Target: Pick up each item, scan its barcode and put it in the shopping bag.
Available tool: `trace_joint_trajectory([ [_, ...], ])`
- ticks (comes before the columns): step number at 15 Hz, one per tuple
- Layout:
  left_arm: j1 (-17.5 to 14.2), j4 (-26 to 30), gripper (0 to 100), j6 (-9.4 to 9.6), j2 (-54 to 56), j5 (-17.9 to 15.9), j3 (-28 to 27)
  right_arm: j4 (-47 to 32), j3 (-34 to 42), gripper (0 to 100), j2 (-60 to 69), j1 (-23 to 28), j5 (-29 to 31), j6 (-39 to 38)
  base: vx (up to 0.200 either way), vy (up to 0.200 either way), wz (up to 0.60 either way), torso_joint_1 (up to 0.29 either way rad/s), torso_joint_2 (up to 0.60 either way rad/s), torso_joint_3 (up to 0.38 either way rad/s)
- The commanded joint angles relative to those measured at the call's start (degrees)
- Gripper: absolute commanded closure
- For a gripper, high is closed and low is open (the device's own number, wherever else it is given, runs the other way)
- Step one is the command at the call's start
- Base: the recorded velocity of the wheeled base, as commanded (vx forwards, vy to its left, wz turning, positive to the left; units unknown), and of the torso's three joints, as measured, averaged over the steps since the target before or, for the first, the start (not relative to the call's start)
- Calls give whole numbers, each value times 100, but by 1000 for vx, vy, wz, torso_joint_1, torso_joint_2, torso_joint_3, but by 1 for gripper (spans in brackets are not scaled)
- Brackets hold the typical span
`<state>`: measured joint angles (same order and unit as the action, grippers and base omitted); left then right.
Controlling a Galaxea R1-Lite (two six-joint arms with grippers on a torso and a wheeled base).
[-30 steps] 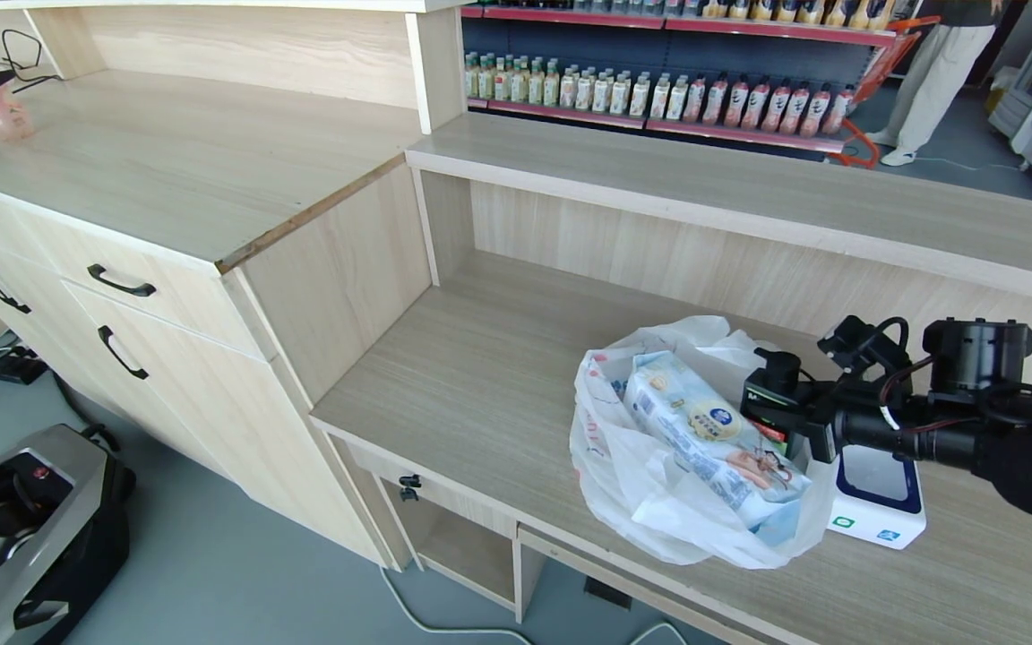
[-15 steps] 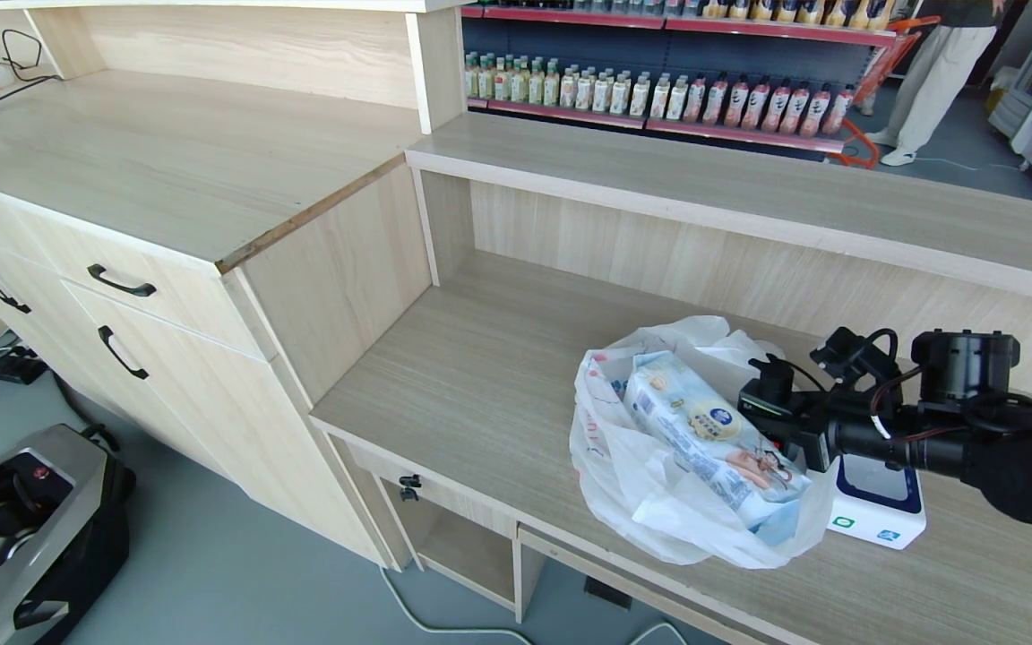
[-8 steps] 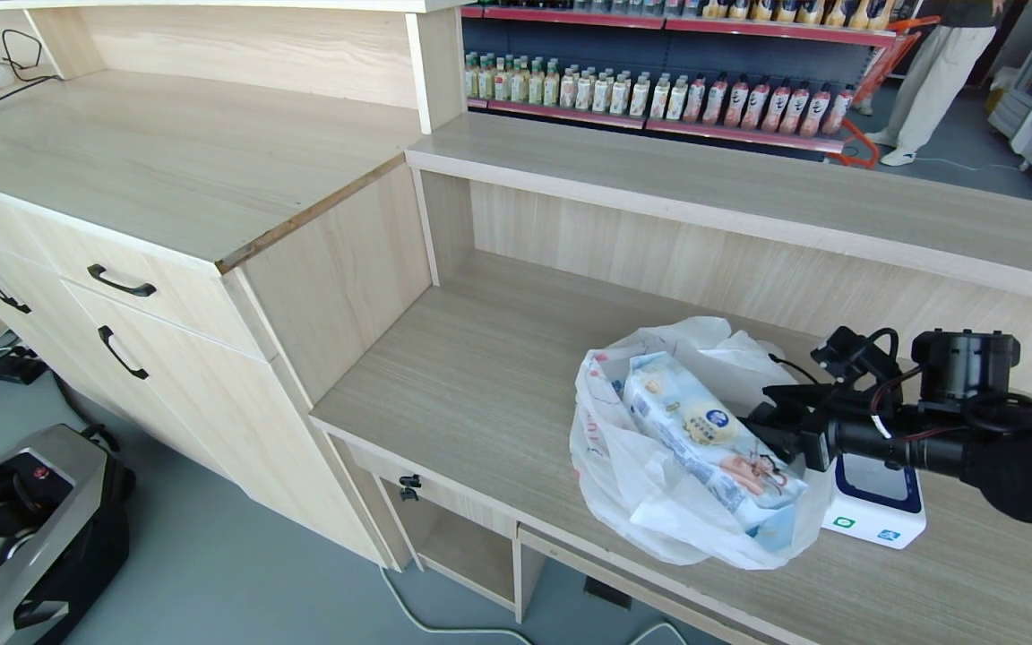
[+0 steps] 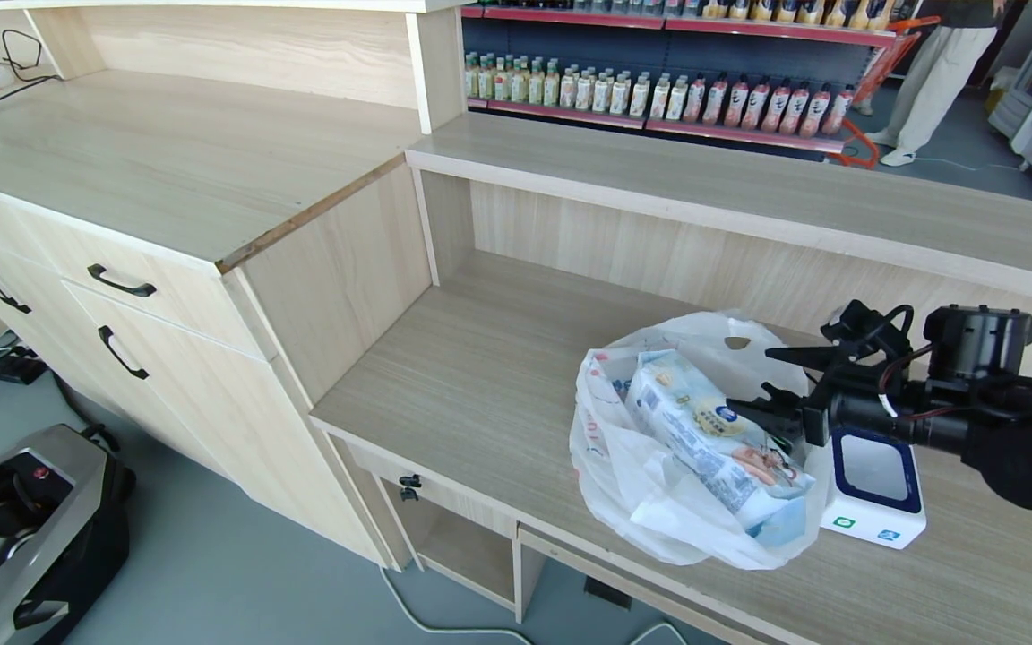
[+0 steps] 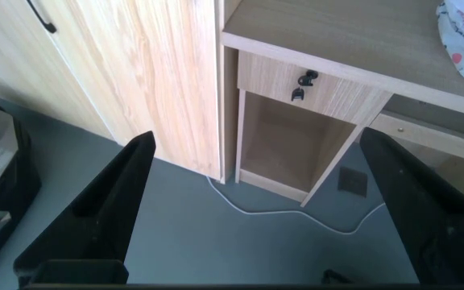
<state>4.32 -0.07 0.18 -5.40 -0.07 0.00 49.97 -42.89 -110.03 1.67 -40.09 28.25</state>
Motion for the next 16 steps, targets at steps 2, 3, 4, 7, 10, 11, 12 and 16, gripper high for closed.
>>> trace_joint_trajectory([
  [2, -1, -1, 0, -1, -5, -1, 0, 48, -361, 0, 448, -167, -95, -21, 0, 0, 0, 0, 0, 0],
  [3, -1, -1, 0, -1, -5, -1, 0, 48, -422, 0, 782, -264, -95, -144, 0, 0, 0, 0, 0, 0],
  [4, -1, -1, 0, -1, -5, -1, 0, 83, -554, 0, 1177, -422, -86, -434, 0, 0, 0, 0, 0, 0],
  [7, -1, -1, 0, -1, -5, -1, 0, -207, -879, 0, 2460, -475, -25, -988, 0, 0, 0, 0, 0, 0],
  [10, -1, -1, 0, -1, -5, -1, 0, -848, -1231, 0, 3418, -457, 134, -1067, 0, 0, -600, -1, 1, 6],
  [11, -1, -1, 0, -1, -5, -1, 0, -1349, -1503, 0, 3673, -475, 134, -1067, 0, 0, -600, 2, 2, 7],
  [12, -1, -1, 0, -1, -5, -1, 0, -1868, -1846, 0, 3858, -475, 204, -1067, 0, 0, -600, 17, -2, 2],
  [16, -1, -1, 0, -1, -5, -1, 0, -4048, -2409, 0, 4666, -677, 2217, -1216, 0, 0, -600, 4, 2, 0],
])
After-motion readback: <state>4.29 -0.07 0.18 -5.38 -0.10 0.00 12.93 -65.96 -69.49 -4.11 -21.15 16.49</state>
